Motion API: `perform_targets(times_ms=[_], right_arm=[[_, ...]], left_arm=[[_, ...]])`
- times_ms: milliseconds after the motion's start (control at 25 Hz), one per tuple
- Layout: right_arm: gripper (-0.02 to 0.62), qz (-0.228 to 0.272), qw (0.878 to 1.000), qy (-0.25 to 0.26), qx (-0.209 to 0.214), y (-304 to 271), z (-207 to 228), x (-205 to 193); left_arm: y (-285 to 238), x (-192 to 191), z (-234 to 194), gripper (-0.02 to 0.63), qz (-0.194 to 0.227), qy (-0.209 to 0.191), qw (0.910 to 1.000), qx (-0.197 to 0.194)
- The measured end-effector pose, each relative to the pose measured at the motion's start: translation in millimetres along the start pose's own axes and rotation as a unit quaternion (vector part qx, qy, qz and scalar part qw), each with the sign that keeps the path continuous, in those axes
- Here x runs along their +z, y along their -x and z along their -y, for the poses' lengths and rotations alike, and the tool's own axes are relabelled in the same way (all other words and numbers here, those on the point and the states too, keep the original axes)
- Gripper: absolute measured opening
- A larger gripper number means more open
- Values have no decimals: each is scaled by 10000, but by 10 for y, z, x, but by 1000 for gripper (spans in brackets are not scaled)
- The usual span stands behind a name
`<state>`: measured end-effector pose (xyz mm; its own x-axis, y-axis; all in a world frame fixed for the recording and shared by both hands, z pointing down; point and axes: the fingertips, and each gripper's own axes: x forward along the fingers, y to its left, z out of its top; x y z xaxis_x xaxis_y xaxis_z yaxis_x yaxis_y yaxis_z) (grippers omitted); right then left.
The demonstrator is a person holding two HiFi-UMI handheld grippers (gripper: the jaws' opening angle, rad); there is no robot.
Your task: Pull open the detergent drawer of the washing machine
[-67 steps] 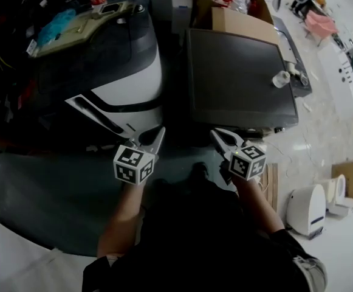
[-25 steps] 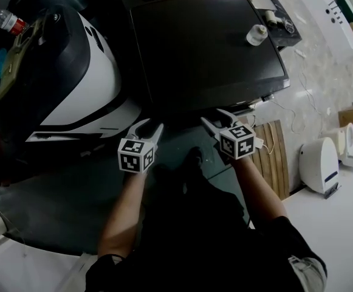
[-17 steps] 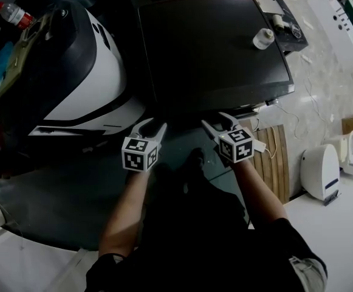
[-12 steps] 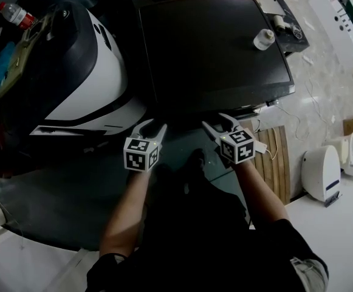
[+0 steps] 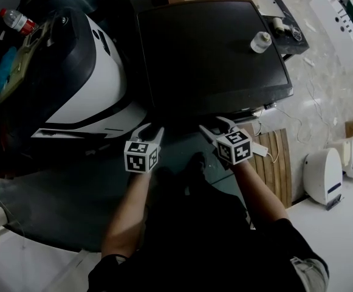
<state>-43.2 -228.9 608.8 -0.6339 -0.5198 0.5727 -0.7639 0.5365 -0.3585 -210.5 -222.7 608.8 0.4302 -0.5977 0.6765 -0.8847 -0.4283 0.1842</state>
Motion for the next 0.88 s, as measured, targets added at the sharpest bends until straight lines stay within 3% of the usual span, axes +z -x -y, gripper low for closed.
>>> perform_targets(times_ms=[240, 520, 680, 880], right_arm=[[210, 213, 9997, 3, 96, 11, 45, 22], [199, 17, 9994, 171, 297, 118, -55, -105], [199, 34, 9998, 77, 165, 222, -131, -243], [199, -43, 9998, 188, 81, 349, -236, -345]], left_arm=[[-33, 17, 84, 153, 78, 88, 9999, 103], [54, -82, 171, 167, 100, 211, 9997, 121], [164, -209, 254, 155, 124, 245, 9996, -11], [260, -327, 278, 158, 167, 8, 9996, -227]])
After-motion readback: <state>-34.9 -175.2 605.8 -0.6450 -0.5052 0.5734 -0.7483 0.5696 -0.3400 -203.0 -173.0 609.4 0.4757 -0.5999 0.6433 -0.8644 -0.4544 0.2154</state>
